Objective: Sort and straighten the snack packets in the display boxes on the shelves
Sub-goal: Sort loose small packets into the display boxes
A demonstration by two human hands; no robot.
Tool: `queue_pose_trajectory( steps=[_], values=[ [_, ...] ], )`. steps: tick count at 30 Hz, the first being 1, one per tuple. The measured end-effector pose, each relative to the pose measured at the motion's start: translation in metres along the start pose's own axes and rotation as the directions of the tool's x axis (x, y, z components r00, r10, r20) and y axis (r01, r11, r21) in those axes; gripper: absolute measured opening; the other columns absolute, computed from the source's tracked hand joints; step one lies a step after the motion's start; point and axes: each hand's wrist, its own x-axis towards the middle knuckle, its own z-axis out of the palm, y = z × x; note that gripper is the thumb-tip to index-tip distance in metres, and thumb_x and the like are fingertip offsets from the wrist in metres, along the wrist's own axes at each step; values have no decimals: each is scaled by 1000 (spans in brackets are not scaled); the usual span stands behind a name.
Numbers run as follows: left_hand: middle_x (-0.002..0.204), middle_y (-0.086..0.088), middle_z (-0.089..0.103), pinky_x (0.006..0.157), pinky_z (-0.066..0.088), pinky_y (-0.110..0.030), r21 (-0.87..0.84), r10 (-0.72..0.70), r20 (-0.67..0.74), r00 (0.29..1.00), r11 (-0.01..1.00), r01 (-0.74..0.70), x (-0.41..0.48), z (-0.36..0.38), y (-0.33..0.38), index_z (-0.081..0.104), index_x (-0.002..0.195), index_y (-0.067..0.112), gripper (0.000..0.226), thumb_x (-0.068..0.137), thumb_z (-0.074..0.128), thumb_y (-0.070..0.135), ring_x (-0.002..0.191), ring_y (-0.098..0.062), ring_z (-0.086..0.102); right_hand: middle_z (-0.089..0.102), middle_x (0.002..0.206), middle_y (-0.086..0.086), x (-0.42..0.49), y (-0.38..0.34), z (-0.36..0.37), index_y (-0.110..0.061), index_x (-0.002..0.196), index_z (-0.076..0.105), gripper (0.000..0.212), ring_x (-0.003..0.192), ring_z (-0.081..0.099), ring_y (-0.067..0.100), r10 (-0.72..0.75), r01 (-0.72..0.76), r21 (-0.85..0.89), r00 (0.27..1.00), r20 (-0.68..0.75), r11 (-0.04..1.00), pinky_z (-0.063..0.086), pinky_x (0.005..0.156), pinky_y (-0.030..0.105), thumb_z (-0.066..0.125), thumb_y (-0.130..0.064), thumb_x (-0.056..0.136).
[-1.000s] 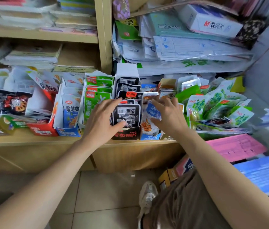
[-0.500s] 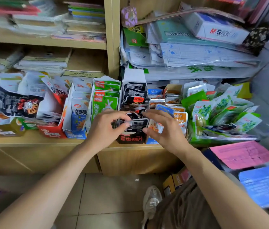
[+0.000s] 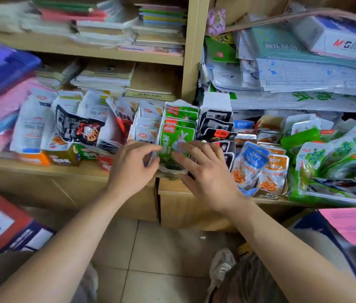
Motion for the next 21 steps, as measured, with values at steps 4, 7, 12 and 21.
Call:
queue_pose_trajectory(
  steps=[4, 7, 12, 21],
  values=[
    [126, 1, 66, 105, 46, -38, 119, -99, -135, 986, 986, 115, 0, -29, -35, 72, 121, 15, 35, 86, 70, 11, 116, -21, 61, 54, 141, 8, 30, -29, 20, -18, 133, 60, 48, 132, 45, 33, -40, 37, 33, 995, 87, 999, 36, 107, 47, 68, -33, 88],
    [122, 4, 66, 92, 57, -37, -3, 18, -200, 980, 1000, -19, -7, -40, -43, 73, 118, 13, 30, 89, 67, 6, 104, -13, 67, 47, 149, 10, 56, -43, 36, -17, 140, 54, 58, 137, 40, 36, -36, 25, 65, 985, 170, 998, 35, 107, 51, 69, -41, 88],
    [123, 8, 66, 93, 53, -32, -15, -6, -312, 950, 1000, 1, -10, -74, -70, 73, 118, 19, 34, 84, 70, 24, 111, -13, 63, 26, 162, 5, 110, -52, 73, -24, 154, 34, 74, 142, 31, 34, 46, -85, 143, 965, 260, 986, 33, 111, 51, 64, -49, 90],
    [118, 20, 66, 96, 49, -31, -14, -204, 95, 974, 978, 206, -17, -90, -112, 77, 106, 37, 22, 84, 78, 38, 107, 2, 60, 21, 163, -1, 168, -18, 104, -35, 140, 53, 61, 143, 25, 33, 159, -170, 2, 930, 332, 985, 27, 113, 55, 51, -69, 89]
  ],
)
